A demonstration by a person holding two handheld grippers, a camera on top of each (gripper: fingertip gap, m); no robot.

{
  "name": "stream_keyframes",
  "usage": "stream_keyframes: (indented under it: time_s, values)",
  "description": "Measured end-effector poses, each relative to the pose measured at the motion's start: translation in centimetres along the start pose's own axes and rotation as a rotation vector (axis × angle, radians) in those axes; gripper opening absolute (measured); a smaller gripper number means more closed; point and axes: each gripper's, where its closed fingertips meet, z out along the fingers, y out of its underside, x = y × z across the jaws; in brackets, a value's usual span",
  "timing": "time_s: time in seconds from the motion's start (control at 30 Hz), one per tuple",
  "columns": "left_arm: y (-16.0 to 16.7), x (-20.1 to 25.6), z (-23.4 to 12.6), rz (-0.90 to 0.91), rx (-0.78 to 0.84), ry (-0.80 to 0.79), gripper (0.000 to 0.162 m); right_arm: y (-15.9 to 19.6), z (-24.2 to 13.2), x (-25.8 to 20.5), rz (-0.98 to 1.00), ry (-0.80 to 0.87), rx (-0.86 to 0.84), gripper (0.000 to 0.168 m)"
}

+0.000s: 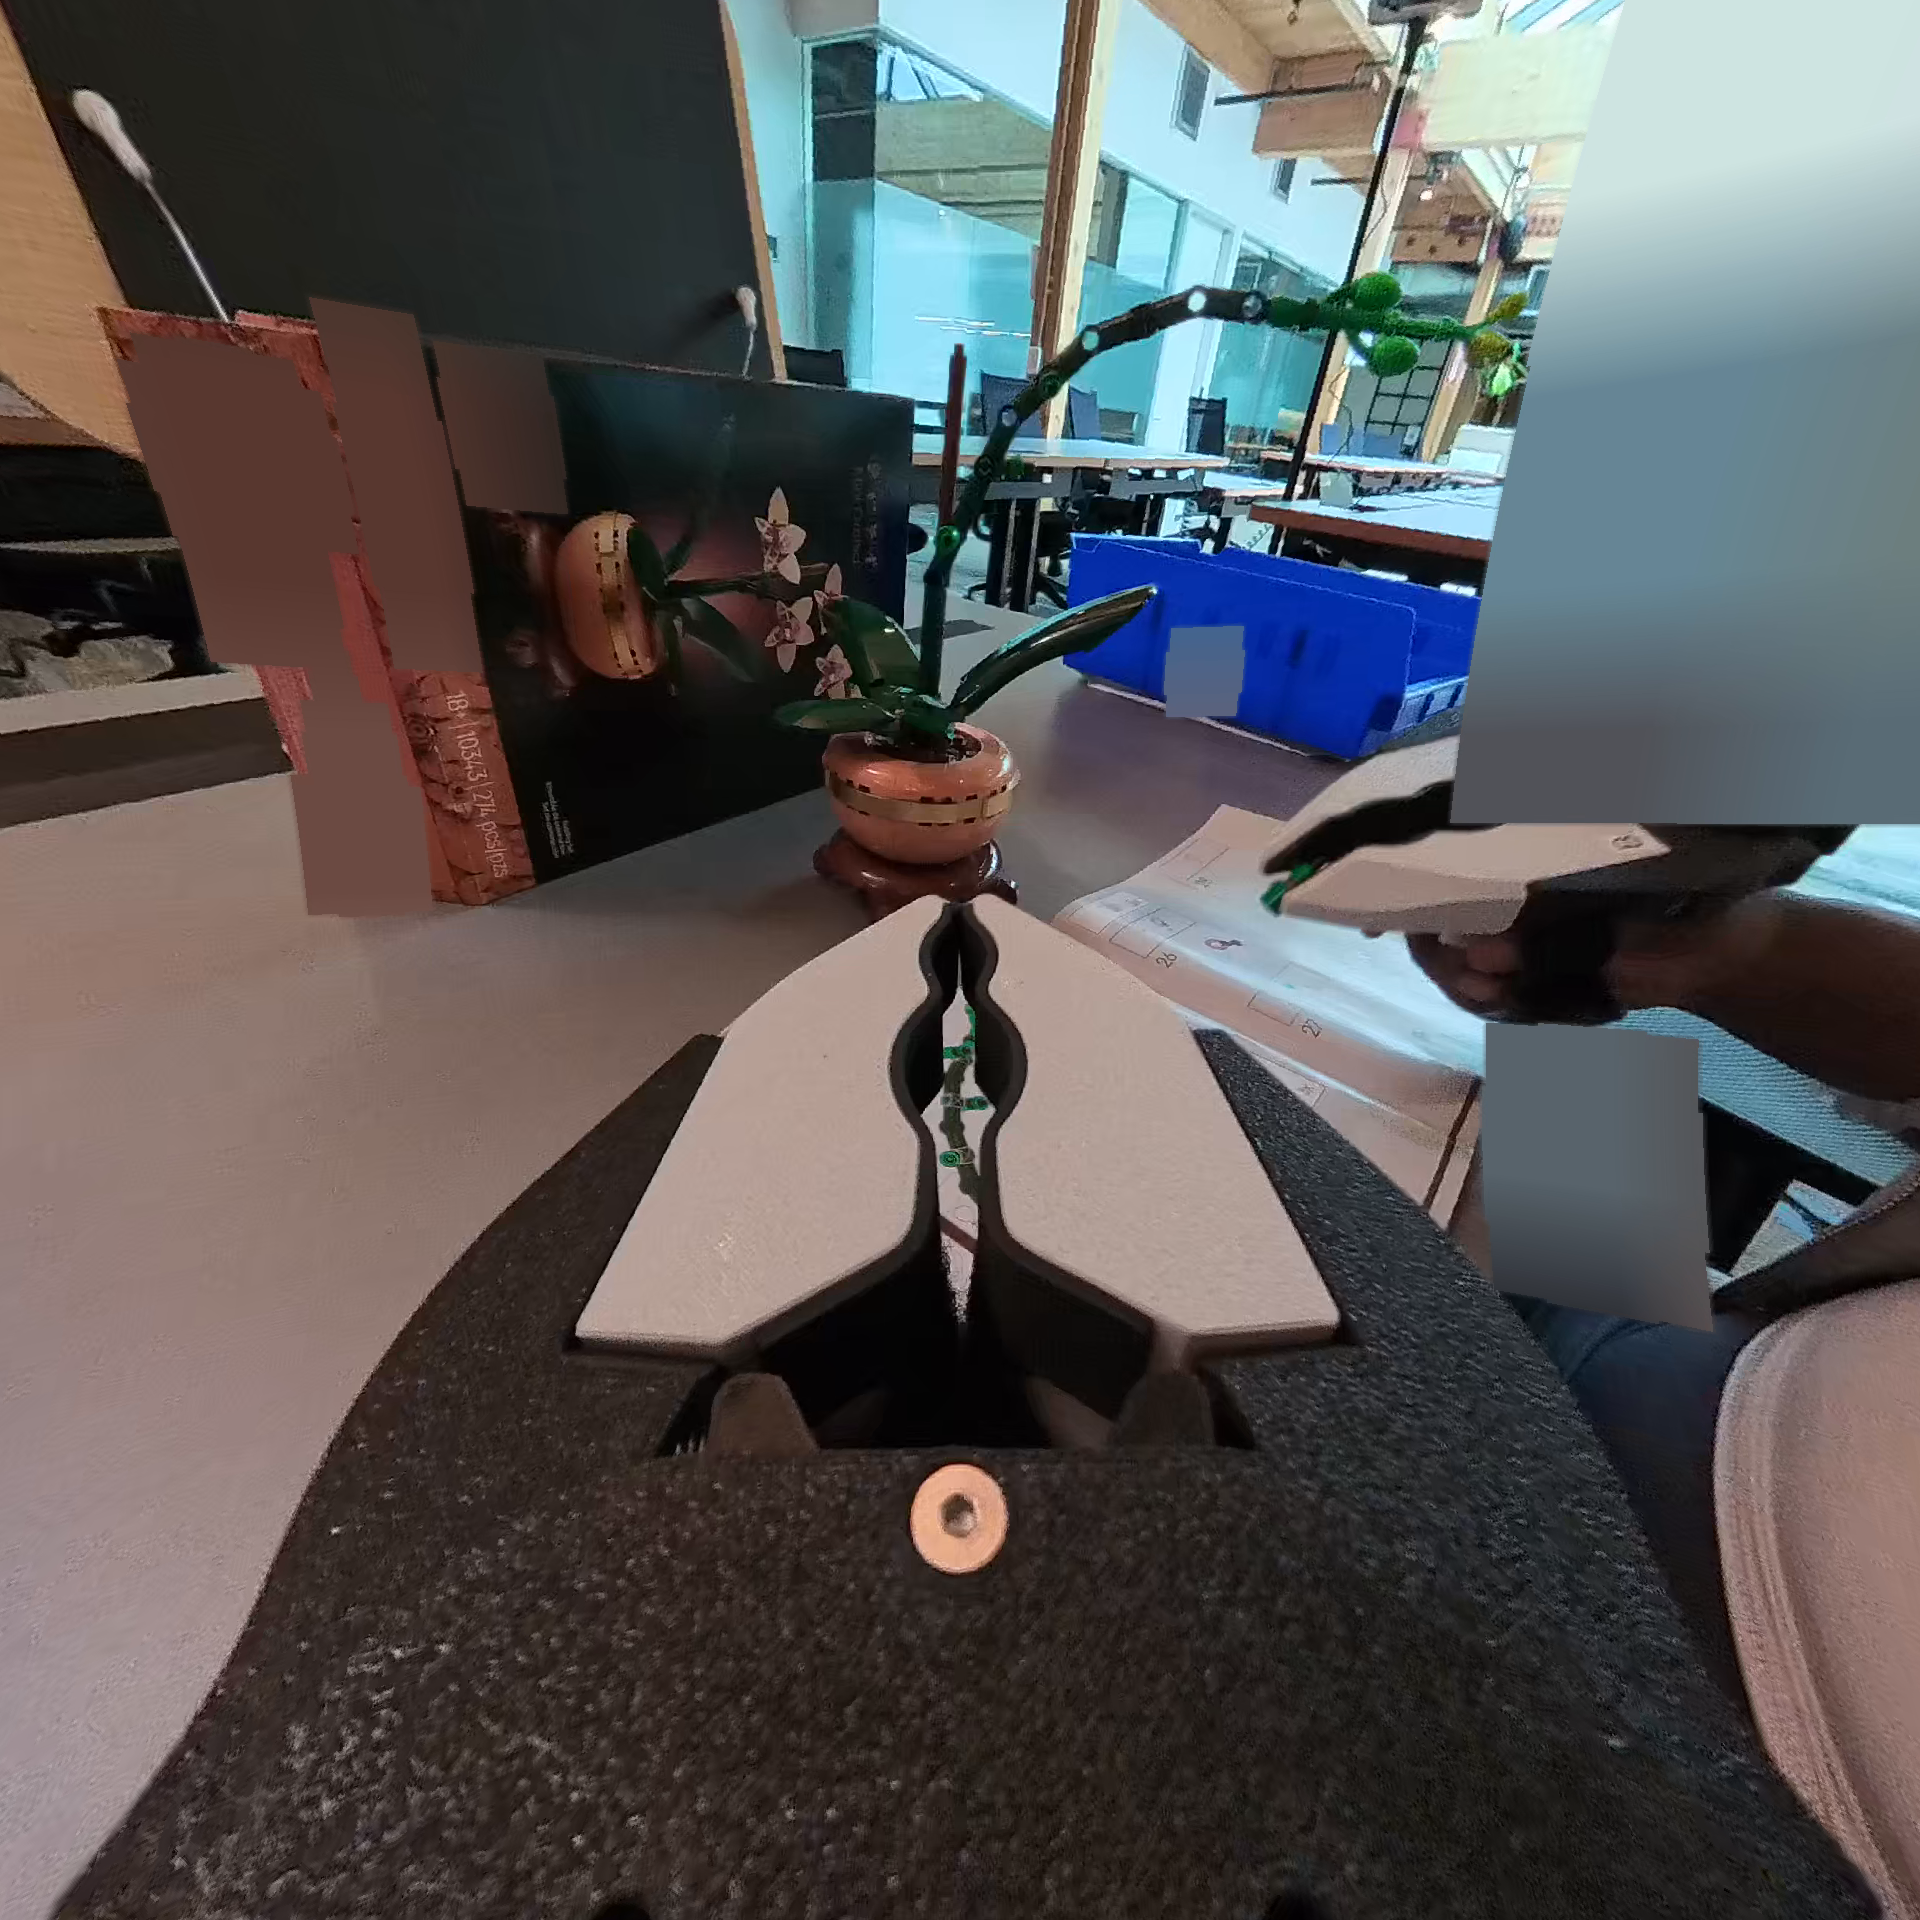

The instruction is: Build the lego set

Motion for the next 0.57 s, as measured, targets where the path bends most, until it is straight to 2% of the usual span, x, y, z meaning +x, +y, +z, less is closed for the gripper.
stream_keyframes:
  time_s: [0.27,0.47,0.57]
  values:
    - [1.8,0.7,0.4,-0.015,-0.122,0.058,0.0,2.9,5.1,-3.1,-0.053,-0.192,-0.258,0.008]
    - [4.5,1.5,0.7,0.045,-0.313,0.073,0.0,4.9,7.6,-3.7,-0.081,-0.233,-0.397,0.008]
    - [4.6,1.4,0.7,0.034,-0.323,0.071,0.0,5.6,7.8,-3.8,-0.067,-0.238,-0.417,0.008]
